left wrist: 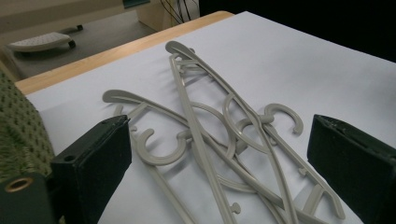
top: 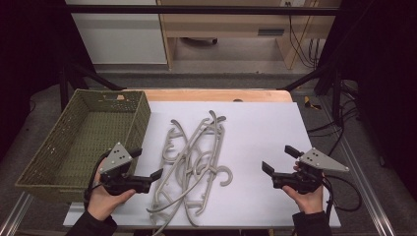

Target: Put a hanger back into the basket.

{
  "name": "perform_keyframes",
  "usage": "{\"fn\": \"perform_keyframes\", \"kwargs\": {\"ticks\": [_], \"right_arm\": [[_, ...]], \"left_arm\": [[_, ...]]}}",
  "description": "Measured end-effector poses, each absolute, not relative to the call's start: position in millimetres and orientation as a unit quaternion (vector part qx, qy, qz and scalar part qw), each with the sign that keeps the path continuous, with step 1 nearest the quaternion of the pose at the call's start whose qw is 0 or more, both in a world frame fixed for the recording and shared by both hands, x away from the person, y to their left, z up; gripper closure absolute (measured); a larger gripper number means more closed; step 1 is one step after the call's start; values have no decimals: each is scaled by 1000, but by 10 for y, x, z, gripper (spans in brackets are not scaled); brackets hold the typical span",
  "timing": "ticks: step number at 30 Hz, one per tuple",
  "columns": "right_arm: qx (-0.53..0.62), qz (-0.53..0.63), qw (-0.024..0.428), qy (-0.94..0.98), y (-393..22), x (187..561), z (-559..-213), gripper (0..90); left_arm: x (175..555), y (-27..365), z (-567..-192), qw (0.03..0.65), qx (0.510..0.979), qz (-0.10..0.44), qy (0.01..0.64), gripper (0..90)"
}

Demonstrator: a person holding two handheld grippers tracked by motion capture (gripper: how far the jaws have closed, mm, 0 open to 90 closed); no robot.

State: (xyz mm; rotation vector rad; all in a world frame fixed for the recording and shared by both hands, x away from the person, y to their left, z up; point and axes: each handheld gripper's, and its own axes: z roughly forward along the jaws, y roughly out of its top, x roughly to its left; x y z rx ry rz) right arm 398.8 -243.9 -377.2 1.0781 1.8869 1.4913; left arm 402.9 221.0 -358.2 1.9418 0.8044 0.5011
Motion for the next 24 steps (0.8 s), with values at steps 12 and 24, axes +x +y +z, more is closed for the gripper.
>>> {"fn": "perform_keyframes", "kwargs": {"ticks": [12,24], "right_arm": [[391,541,248,702,-2386,3996,-3764,33],[394,539,243,704,-2377,4001,-3779,33]], "left_arm": [[4073,1883,-3671,418,837,179,305,71],[4179,1415,-3802,359,875,154,286,118]]}}
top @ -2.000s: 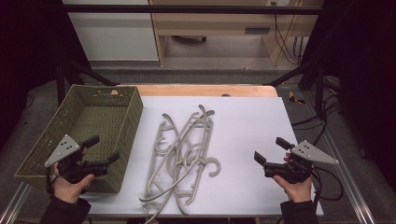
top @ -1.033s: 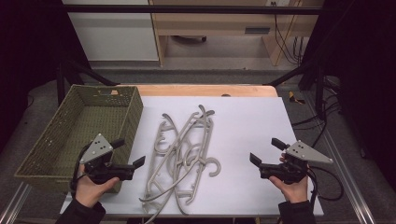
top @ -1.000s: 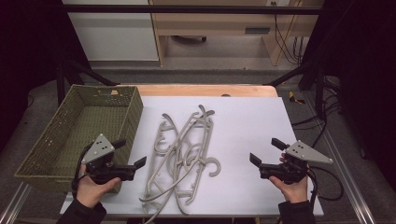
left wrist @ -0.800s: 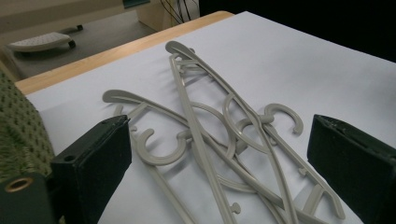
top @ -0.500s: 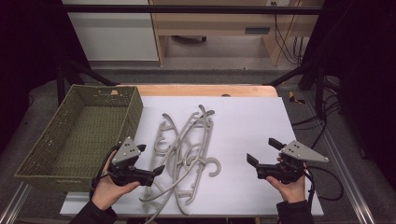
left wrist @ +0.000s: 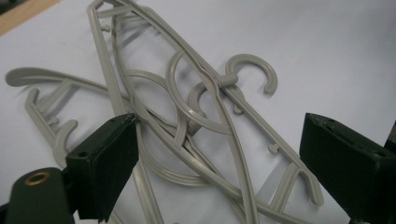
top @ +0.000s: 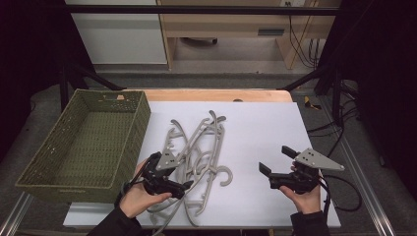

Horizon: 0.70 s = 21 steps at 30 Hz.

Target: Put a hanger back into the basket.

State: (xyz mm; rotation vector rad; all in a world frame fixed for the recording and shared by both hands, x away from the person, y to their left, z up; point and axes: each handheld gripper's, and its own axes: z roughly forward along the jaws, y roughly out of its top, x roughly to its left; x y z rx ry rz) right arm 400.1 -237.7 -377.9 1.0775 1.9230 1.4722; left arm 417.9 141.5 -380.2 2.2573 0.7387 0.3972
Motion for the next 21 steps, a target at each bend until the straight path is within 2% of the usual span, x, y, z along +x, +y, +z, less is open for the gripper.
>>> {"fn": "perform_keyframes", "kwargs": {"ticks": [10,21], "right_arm": [[395,537,241,706,-2366,4012,-3795,33],[396,535,238,707,-2363,4023,-3810,34]], "left_arm": [[4248,1192,-4054,313,897,140,280,212],[4317,1022,-4262,266,915,139,268,384]]}}
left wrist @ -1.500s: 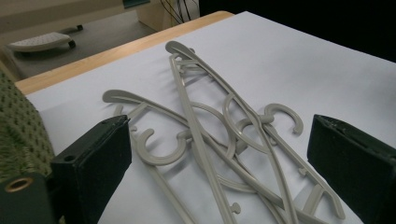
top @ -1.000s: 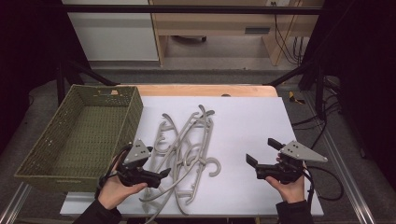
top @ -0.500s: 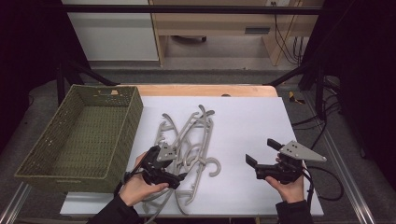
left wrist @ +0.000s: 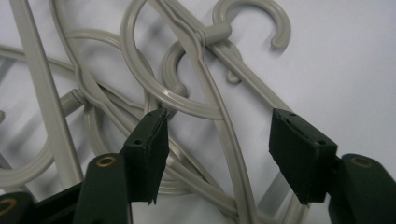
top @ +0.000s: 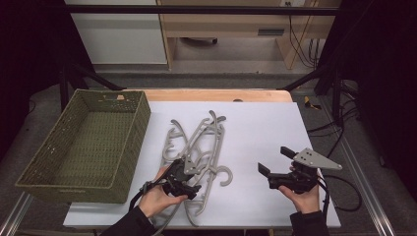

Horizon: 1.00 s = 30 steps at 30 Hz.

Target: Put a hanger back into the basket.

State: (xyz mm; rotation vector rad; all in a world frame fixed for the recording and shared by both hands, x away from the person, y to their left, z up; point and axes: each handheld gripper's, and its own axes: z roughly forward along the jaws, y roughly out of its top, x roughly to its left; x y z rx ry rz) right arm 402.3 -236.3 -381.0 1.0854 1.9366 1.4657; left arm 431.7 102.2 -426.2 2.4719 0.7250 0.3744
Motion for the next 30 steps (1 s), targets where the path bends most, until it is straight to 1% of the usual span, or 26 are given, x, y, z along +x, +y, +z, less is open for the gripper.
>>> {"fn": "perform_keyframes", "kwargs": {"ticks": [6,14,15,16,17,21,22,23,30], "right_arm": [[396,534,237,708,-2355,4025,-3813,33],[396,534,236,709,-2355,4028,-3818,33],[396,533,236,709,-2354,4028,-3818,33],[396,533,236,710,-2353,4029,-3819,33],[395,533,236,710,-2353,4030,-3820,33],[395,534,236,710,-2356,4028,-3818,33],[397,534,234,709,-2356,4025,-3815,33],[397,534,234,709,-2356,4025,-3815,33],[396,534,235,709,-2360,4025,-3815,33]], "left_arm": [[4372,950,-4375,237,922,134,275,461],[4400,896,-4464,220,924,128,285,572],[4400,884,-4469,218,924,130,287,572],[4399,877,-4473,218,924,130,287,596],[4396,867,-4474,216,924,131,288,643],[4387,850,-4479,214,923,129,293,688],[4378,841,-4482,219,919,129,302,726],[4378,841,-4482,219,919,129,302,744],[4368,881,-4450,220,910,136,324,773]]}}
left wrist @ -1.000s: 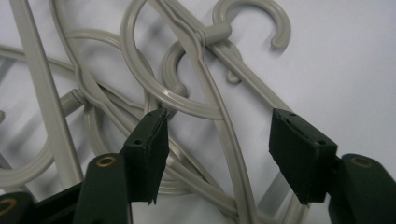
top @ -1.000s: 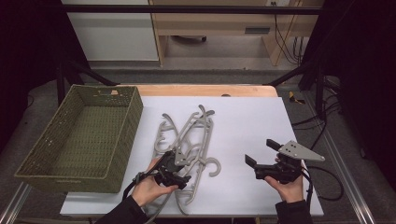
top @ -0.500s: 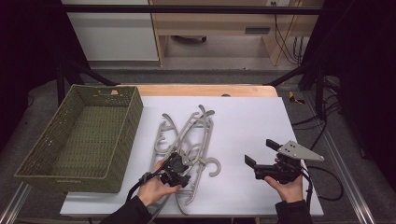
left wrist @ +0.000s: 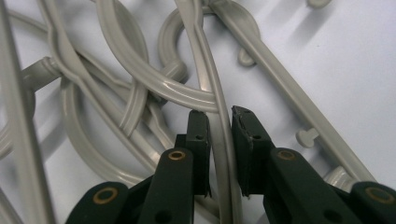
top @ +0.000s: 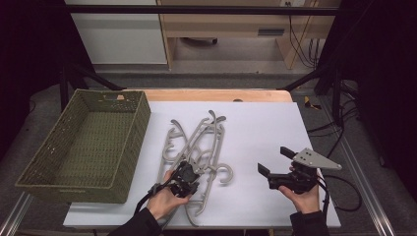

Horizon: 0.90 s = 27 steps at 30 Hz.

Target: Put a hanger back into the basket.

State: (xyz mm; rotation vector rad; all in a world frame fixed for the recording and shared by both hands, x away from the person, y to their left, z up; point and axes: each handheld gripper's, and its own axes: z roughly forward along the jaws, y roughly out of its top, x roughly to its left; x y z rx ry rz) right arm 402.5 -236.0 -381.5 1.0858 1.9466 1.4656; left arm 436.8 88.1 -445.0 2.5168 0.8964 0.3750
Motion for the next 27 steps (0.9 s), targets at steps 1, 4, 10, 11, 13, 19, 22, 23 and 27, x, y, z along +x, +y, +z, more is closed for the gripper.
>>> {"fn": "perform_keyframes", "kwargs": {"ticks": [1,4,10,11,13,19,22,23,27], "right_arm": [[396,534,236,709,-2360,4026,-3816,33],[395,534,235,709,-2363,4025,-3816,33],[396,535,234,709,-2370,4024,-3818,33],[395,536,234,709,-2372,4024,-3818,33],[396,535,234,708,-2372,4024,-3819,33],[396,536,234,708,-2380,4025,-3822,34],[396,536,234,708,-2388,4027,-3823,34],[396,537,234,708,-2391,4024,-3822,34],[396,537,234,707,-2395,4024,-3821,35]], "left_arm": [[4368,895,-4439,223,908,136,329,775],[4373,939,-4407,228,905,135,333,786],[4354,1055,-4300,253,898,131,336,809],[4347,1065,-4283,255,897,134,336,809],[4343,1091,-4252,260,896,134,335,810],[4319,1251,-4100,296,883,134,337,813],[4298,1354,-4002,315,876,132,340,814],[4293,1379,-3980,319,875,134,339,814],[4267,1520,-3819,343,865,134,340,814]]}}
